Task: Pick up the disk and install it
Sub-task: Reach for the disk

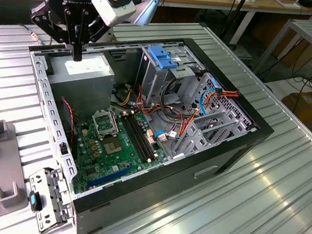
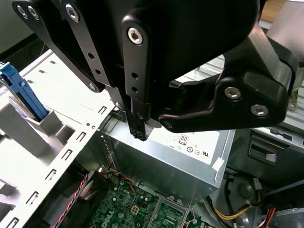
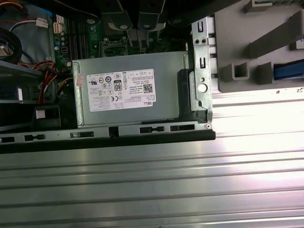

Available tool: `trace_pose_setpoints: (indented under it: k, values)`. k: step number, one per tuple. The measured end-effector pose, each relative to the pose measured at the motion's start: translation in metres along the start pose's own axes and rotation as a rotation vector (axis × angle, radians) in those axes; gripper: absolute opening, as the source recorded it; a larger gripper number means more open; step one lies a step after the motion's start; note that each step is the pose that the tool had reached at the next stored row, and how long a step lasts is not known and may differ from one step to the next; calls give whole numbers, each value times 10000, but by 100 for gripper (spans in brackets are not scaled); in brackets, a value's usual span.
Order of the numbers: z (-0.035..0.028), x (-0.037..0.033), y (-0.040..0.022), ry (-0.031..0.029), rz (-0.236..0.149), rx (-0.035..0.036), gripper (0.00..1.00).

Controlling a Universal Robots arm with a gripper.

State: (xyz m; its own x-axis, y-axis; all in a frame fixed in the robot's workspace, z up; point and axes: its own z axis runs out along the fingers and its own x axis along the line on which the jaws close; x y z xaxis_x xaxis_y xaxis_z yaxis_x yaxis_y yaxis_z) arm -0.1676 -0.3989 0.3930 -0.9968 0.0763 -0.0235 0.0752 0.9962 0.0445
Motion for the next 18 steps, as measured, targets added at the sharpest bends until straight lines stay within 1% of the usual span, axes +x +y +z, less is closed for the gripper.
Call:
trace_pose_setpoints:
  k: [9,13,14,15,17,18]
  values:
    - [-1,66,-5,2,-1,1,11]
    - [-2,131,-10,5,0,1,11]
    - [-3,171,-13,20,4,2,11]
    - [-4,196,-15,53,5,2,11]
    - [-4,236,-18,190,13,1,11]
    - [-5,253,-19,232,15,4,11]
